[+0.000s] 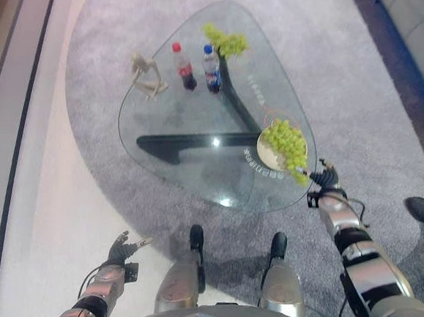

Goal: Pick up fruits into the plate

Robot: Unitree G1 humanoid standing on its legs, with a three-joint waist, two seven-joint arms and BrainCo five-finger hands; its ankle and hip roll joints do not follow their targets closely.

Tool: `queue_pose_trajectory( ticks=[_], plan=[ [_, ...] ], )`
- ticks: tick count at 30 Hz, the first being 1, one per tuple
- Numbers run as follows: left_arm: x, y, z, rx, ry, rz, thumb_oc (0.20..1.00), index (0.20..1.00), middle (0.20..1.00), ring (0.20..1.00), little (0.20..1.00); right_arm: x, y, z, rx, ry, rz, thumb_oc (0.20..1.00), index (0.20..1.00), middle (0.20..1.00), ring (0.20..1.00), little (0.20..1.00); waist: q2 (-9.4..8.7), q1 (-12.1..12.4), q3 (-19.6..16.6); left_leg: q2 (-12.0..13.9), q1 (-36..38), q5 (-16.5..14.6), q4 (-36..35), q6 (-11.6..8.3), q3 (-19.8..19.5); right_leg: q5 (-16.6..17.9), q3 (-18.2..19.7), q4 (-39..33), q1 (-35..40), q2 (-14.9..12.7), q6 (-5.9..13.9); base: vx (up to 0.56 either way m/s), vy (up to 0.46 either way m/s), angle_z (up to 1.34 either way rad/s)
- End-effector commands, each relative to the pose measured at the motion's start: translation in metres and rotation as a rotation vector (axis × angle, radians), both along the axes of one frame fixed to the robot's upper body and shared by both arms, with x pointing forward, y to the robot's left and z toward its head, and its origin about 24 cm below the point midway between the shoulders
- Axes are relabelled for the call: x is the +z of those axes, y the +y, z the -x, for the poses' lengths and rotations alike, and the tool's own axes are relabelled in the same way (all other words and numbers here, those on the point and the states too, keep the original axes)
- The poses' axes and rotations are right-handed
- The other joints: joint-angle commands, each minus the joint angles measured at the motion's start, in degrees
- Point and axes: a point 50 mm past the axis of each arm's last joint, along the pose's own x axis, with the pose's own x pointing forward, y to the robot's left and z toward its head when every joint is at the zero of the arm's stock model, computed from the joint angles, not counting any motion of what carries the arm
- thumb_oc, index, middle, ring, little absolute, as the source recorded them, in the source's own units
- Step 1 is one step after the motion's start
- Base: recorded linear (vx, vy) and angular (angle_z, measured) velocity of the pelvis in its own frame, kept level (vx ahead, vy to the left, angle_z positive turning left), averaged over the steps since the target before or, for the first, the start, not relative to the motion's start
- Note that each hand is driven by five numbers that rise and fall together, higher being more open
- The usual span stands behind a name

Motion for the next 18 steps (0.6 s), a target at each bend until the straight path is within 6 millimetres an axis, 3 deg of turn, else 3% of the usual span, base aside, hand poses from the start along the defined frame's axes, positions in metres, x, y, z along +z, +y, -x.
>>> queue_pose_trajectory(
  ticks=[1, 3, 6, 10, 12, 18],
  plan=[
    [-0.004, 0.011, 0.011, -0.052, 0.097, -0.097, 1.000, 1.000, 1.000, 1.000, 1.000, 0.000, 0.000, 0.002, 0.073, -0.010, 0.012, 1.000, 1.000, 1.000, 1.000, 1.000, -2.06, -0.5, -2.0, -2.7, -0.5, -8.5, 3.5, 1.99, 2.8, -7.6, -0.8, 7.0, -1.2, 2.5, -1.40, 0.07, 0.003, -0.20],
    [-0.010, 0.011, 0.023, -0.086, 0.164, -0.118, 1.000, 1.000, 1.000, 1.000, 1.000, -0.036, 0.013, 0.035, 0.129, 0.160, -0.035, 1.000, 1.000, 1.000, 1.000, 1.000, -2.14, -1.4, -4.7, -2.2, 1.5, -8.7, 2.7, 1.99, 4.0, -7.6, -0.3, 5.8, 0.6, 2.7, -1.21, 0.04, -0.003, -0.26],
    [-0.013, 0.009, 0.027, -0.119, 0.205, -0.124, 1.000, 1.000, 1.000, 1.000, 1.000, -0.057, 0.021, 0.061, 0.179, 0.278, -0.016, 1.000, 1.000, 1.000, 1.000, 1.000, -2.05, -2.1, -6.6, -1.8, 2.8, -9.2, 2.7, 1.93, 4.5, -7.7, 0.1, 5.2, 1.9, 2.5, -1.02, 0.02, -0.010, -0.18],
    [-0.016, 0.007, 0.032, -0.138, 0.236, -0.117, 1.000, 1.000, 1.000, 1.000, 1.000, -0.074, 0.021, 0.086, 0.096, 0.377, -0.112, 1.000, 1.000, 1.000, 1.000, 1.000, -1.84, -2.8, -7.8, -1.7, 4.3, -9.8, 2.7, 2.03, 5.2, -7.8, 0.4, 4.8, 3.1, 2.4, -0.86, 0.02, -0.007, -0.08],
    [-0.019, 0.005, 0.038, -0.141, 0.262, -0.105, 1.000, 1.000, 1.000, 1.000, 1.000, -0.087, 0.023, 0.108, 0.009, 0.457, -0.215, 1.000, 1.000, 1.000, 1.000, 1.000, -1.71, -3.3, -8.5, -1.7, 5.2, -10.3, 2.7, 2.10, 5.6, -7.9, 0.8, 4.6, 3.8, 2.4, -0.74, 0.05, 0.001, -0.13],
    [-0.028, -0.002, 0.055, -0.175, 0.344, -0.074, 1.000, 1.000, 1.000, 1.000, 1.000, -0.106, 0.017, 0.163, -0.129, 0.737, -0.287, 1.000, 1.000, 1.000, 1.000, 1.000, -1.01, -3.8, -10.6, -1.6, 7.2, -10.9, 2.2, 2.12, 6.1, -7.9, 1.4, 3.6, 5.4, 2.5, -0.56, 0.07, 0.024, -0.06]
  ],
)
